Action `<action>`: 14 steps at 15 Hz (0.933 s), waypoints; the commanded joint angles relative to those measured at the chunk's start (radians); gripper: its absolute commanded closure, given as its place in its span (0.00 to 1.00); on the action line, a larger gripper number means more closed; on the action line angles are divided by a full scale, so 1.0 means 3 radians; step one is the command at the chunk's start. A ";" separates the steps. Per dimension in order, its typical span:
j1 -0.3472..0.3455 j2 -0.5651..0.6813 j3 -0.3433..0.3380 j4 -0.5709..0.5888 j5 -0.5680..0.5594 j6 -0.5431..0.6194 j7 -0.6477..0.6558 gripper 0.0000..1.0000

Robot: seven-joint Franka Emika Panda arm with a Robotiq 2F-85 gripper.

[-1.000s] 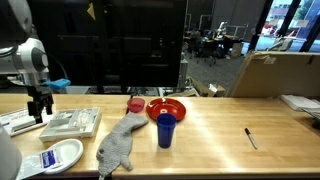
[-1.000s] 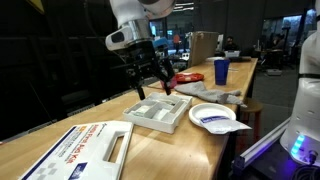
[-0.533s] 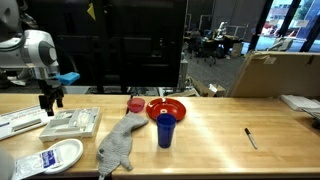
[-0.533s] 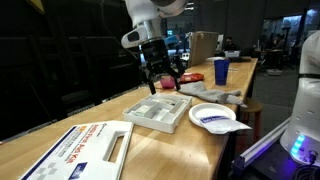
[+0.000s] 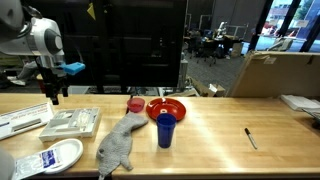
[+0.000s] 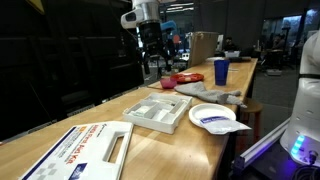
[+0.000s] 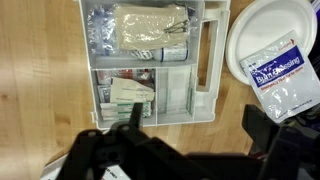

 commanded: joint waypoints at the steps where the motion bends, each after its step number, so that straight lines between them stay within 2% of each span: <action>1: 0.0006 0.0008 0.0002 0.0012 -0.0002 -0.0010 0.0010 0.00; 5: 0.0010 0.0014 0.0006 0.0012 -0.0002 -0.0011 0.0015 0.00; 9: 0.0062 -0.0124 0.0046 -0.0110 0.0219 -0.0132 0.0171 0.00; 14: 0.0134 -0.0316 0.0056 -0.0433 0.0593 -0.0207 0.0030 0.00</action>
